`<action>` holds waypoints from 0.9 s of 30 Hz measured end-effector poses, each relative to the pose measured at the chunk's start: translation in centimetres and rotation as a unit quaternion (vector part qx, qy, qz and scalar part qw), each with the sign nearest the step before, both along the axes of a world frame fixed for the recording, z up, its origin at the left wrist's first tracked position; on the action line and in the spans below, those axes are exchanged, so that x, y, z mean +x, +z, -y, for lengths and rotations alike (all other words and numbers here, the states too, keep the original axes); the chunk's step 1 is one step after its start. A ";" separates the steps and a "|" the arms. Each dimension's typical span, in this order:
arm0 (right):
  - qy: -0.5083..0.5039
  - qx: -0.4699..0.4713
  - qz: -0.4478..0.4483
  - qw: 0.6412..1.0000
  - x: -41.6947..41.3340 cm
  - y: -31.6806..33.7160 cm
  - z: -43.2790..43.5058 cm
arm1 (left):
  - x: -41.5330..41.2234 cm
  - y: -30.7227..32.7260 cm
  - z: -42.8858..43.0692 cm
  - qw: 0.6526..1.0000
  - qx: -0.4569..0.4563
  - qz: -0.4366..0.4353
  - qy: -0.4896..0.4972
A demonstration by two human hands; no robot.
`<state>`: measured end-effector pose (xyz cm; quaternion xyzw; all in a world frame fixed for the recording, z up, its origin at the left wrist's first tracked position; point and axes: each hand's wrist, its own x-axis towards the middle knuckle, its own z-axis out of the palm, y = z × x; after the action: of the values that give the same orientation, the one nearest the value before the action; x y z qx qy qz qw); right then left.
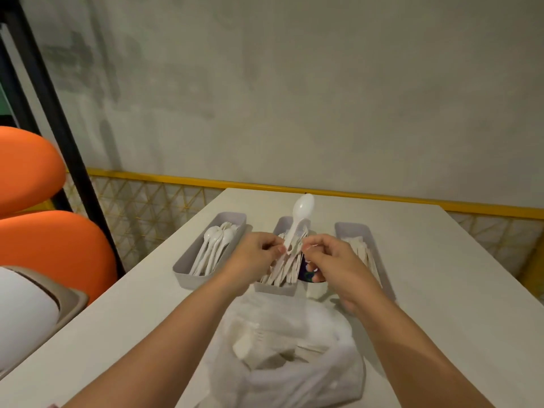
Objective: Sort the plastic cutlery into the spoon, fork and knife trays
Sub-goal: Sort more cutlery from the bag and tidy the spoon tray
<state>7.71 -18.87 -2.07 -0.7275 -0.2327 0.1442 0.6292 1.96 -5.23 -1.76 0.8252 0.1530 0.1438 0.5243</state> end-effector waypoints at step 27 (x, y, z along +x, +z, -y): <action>0.175 -0.209 0.065 0.960 -2.5 -2.5 -0.6 | 1.2 -4.9 -13.2 0.908 0.248 -0.233 0.242</action>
<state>5.17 -18.28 -4.59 -0.7982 -0.3615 0.2502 0.4117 3.21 7.92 -6.71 0.8763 0.4256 0.1031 0.2011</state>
